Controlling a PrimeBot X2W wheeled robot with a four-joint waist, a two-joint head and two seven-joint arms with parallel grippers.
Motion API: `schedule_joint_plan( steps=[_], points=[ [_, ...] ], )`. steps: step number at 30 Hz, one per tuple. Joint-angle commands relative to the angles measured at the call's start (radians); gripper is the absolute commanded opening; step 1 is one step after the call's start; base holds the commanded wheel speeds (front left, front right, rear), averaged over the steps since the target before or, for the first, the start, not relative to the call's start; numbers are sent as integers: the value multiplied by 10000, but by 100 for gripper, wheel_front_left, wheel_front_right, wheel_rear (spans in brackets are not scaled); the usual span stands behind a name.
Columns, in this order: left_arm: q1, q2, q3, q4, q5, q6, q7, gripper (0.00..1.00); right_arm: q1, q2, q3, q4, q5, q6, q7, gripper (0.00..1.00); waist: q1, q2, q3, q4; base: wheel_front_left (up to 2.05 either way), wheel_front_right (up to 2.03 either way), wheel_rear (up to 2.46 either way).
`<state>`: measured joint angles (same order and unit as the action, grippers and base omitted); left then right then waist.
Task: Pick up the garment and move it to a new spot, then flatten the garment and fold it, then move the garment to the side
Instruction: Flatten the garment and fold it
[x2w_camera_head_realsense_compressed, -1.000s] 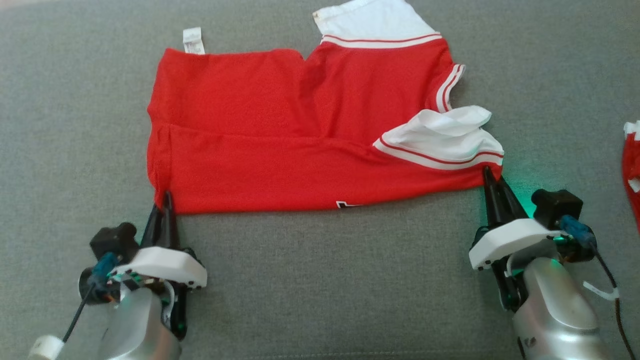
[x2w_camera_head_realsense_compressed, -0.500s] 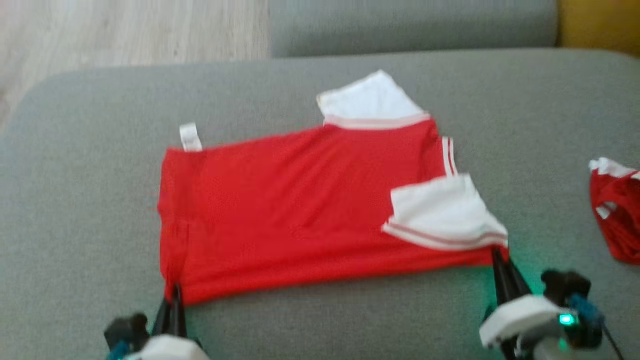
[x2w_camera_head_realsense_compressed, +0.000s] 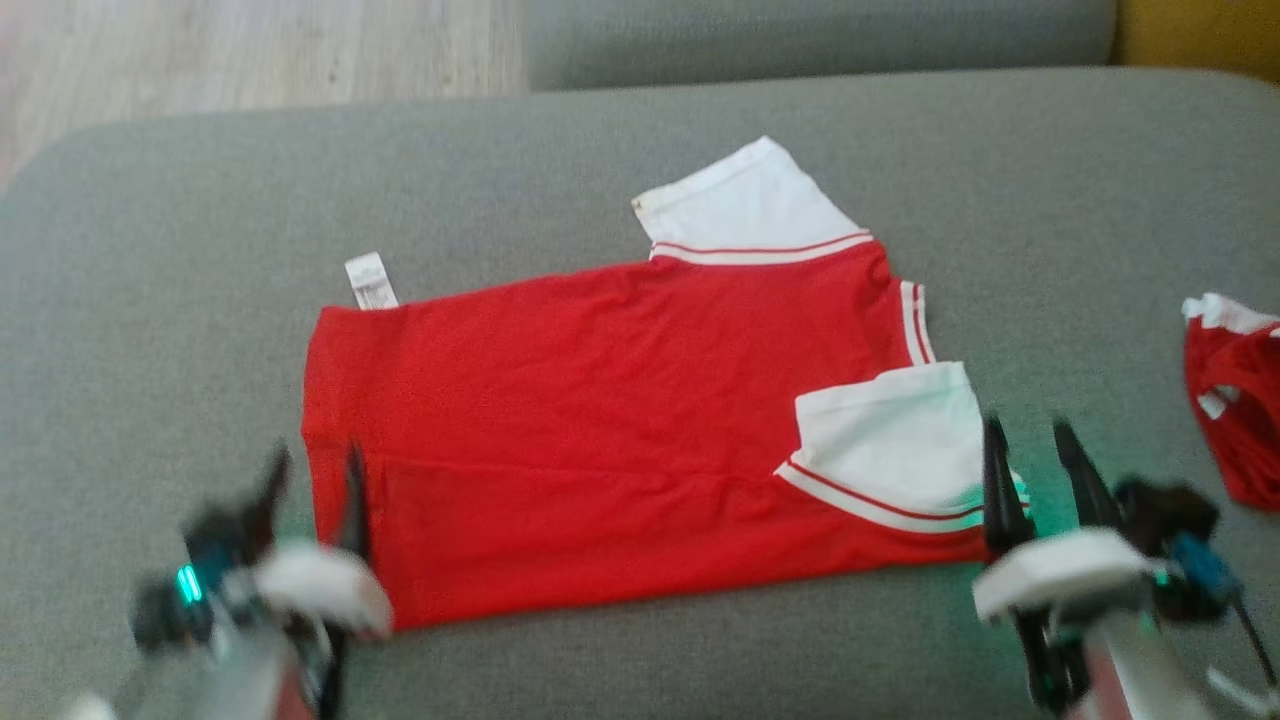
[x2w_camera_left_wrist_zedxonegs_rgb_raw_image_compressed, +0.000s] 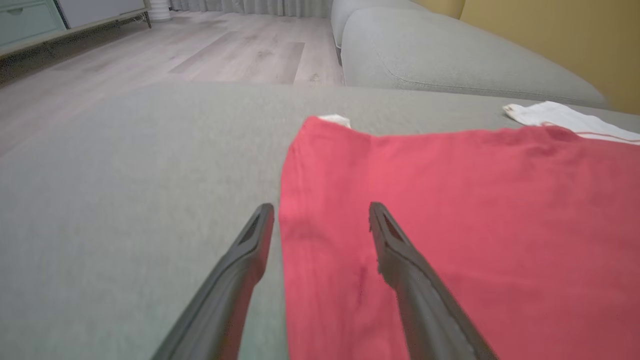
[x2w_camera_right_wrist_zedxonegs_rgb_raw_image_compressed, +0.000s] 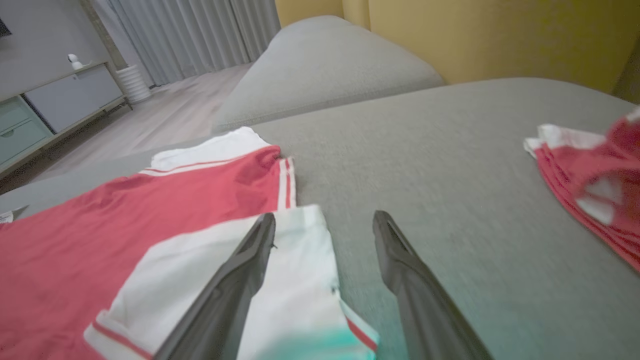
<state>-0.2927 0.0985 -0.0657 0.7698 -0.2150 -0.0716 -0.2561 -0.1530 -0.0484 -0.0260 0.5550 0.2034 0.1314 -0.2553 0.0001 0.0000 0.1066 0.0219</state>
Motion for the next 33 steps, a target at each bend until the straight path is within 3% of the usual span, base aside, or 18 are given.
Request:
schedule_joint_plan(
  steps=[1,7,13,19,28,29,30,32,33],
  points=[
    [-851,435,241,0,86,-72,40,100,-560,-76,373,-300,-92,-7,-65,100,-1,0,249,26,0,0,0],
    [-3365,1393,-317,1559,42,-521,1575,100,-1806,-56,920,-138,-181,-7,-65,100,-1,0,929,-38,0,0,0],
    [-4466,1812,-1366,2315,-824,-585,2467,100,-2590,-100,1394,171,-158,-7,-65,100,-1,0,1472,-164,0,0,0],
    [-4774,2177,-2331,2281,-2180,-588,2455,100,-2907,-180,1547,209,-98,-7,-65,100,-1,0,1812,-216,0,0,0],
    [-5032,2449,-3248,2547,-3326,-589,2102,100,-3245,-285,1767,301,-90,-7,-65,100,-1,0,2015,-222,0,0,0],
    [-5040,2439,-3365,2529,-3473,-589,2102,89,-3320,-315,1823,336,-89,-7,-65,100,-1,0,2027,-209,0,0,0],
    [-5056,2431,-3503,2488,-3607,-589,2102,50,-3412,-345,1875,381,-80,-7,-65,100,-1,0,2045,-187,0,0,0],
    [-5096,2427,-3814,2353,-3866,-590,2075,0,-3653,-412,1986,555,-28,-7,-65,100,-1,0,2081,-123,0,0,0],
    [-5131,2450,-3981,2289,-3959,-590,2040,0,-3830,-447,2070,669,-1,-7,-65,100,-1,0,2107,-78,0,0,0]
  ],
)
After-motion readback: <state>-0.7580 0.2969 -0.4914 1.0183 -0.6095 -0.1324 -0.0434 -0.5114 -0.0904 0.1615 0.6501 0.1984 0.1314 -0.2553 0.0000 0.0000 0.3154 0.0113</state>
